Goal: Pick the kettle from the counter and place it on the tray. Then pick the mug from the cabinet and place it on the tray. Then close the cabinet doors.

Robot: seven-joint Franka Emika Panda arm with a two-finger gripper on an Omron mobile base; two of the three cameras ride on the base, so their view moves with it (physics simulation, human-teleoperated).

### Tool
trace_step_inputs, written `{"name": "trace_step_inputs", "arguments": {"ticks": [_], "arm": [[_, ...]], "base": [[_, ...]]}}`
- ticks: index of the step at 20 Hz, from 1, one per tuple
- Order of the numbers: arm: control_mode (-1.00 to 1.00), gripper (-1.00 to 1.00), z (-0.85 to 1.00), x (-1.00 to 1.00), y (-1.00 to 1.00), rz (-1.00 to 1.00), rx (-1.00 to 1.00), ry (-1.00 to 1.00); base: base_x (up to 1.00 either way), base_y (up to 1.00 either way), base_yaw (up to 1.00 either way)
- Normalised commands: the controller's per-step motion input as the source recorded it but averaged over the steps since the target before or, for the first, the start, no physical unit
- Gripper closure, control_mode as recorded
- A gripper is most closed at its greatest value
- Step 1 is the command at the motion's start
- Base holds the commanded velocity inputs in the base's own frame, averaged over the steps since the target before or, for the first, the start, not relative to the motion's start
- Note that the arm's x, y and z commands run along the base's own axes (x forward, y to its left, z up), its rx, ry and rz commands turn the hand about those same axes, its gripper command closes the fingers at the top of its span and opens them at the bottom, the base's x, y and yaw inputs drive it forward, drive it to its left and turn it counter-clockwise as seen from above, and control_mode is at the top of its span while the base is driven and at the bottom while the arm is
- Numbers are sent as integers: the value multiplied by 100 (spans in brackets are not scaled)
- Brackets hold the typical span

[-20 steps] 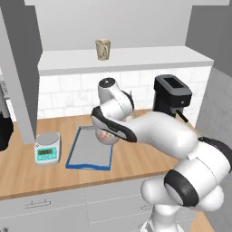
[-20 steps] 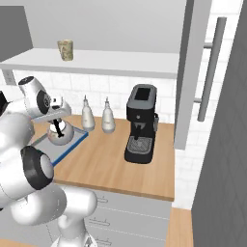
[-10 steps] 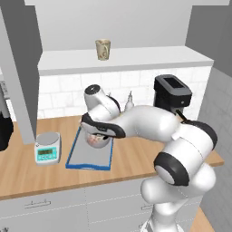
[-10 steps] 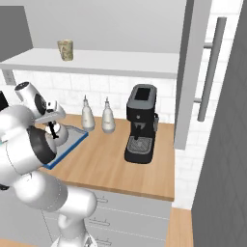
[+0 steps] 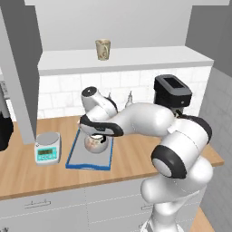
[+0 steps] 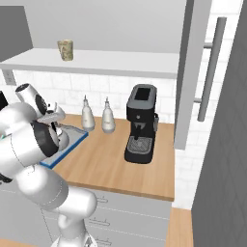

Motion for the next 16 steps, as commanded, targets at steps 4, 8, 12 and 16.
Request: {"name": "trace_step_inputs", "arguments": {"ticks": [4,8,12,16], "arm": [[-100,-100,-25,0,0,0,0,-2],[-100,-100,0,-29,0,0,0,-18],[-100,-100,42,-86,0,-4,0,-20],[-100,-100,80,-94,-5,-7,3,-7]], "base": [[0,0,0],[0,0,0],[0,0,0],[0,0,0]]}}
